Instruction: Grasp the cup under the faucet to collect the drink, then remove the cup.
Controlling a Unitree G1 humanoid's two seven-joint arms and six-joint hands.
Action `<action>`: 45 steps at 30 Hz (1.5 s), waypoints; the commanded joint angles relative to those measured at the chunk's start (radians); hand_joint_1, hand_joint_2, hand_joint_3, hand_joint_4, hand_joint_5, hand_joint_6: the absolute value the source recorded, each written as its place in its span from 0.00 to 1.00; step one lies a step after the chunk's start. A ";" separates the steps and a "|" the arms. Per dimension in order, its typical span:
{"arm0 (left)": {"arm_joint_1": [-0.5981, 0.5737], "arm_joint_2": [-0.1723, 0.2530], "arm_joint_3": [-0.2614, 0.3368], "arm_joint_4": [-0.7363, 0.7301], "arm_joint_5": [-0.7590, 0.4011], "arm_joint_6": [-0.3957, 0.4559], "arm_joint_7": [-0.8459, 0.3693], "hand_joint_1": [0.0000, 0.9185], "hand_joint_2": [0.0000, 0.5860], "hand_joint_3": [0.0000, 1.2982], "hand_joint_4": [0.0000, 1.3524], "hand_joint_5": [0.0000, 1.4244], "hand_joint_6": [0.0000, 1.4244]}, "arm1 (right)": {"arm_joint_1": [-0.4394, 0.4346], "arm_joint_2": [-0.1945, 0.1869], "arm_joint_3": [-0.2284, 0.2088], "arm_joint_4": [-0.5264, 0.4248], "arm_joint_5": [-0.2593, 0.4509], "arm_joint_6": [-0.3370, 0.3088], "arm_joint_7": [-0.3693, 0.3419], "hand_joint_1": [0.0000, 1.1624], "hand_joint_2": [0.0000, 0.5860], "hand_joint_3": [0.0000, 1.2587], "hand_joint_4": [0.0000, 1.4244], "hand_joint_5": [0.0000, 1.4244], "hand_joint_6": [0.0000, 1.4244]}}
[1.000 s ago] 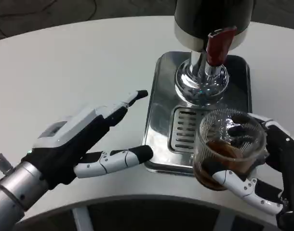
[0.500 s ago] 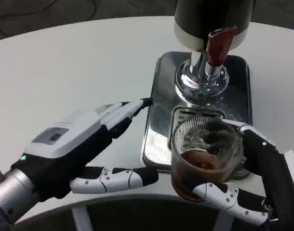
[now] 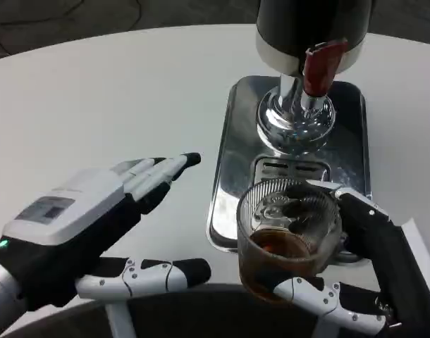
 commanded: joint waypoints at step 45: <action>0.193 0.016 0.100 -0.089 -0.086 -0.062 -0.059 0.00 0.17 0.00 0.00 0.00 0.00 | 0.025 -0.015 0.002 -0.084 0.040 -0.025 0.069 0.68 0.39 0.70 0.67 0.77 0.68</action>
